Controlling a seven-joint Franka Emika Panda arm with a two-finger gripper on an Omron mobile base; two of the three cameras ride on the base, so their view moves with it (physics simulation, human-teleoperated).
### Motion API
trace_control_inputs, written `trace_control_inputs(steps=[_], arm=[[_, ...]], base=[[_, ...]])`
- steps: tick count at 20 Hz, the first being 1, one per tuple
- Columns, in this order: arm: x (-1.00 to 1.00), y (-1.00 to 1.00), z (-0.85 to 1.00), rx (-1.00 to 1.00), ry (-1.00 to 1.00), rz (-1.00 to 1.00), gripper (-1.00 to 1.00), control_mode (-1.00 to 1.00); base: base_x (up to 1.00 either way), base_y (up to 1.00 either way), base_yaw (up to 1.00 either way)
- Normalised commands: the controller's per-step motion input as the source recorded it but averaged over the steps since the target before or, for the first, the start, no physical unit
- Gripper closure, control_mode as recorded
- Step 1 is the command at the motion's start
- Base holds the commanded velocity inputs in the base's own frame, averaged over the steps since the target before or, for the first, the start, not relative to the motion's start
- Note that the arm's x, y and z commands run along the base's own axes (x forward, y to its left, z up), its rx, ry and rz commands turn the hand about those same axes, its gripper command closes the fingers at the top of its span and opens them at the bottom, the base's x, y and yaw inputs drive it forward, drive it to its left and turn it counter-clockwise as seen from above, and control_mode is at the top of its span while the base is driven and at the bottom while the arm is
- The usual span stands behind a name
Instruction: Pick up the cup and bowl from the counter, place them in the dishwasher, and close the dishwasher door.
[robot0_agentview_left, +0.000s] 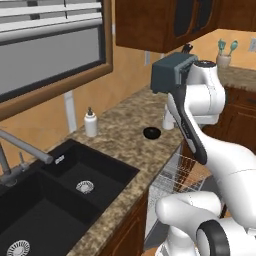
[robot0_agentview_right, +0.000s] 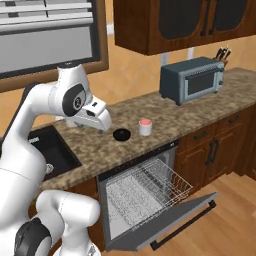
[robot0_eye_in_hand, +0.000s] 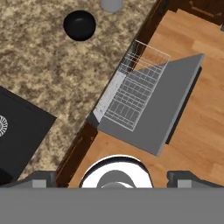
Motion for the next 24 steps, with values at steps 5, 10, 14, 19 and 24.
trace_control_inputs(steps=[5,10,14,19,24], arm=[[0.0,0.0,0.0,0.0,0.0,0.0,-1.0,1.0],[0.0,0.0,0.0,0.0,0.0,0.0,-1.0,1.0],[0.0,0.0,0.0,0.0,0.0,0.0,-1.0,1.0],[0.58,0.0,0.0,0.02,0.0,-0.05,-1.0,-1.0],[1.0,-0.03,-0.17,0.08,0.0,-0.01,-1.0,-1.0]], base=[[0.25,0.26,-0.26],[0.05,0.08,-0.14],[0.17,0.01,-0.09],[0.0,0.0,0.0],[0.0,0.0,0.0]])
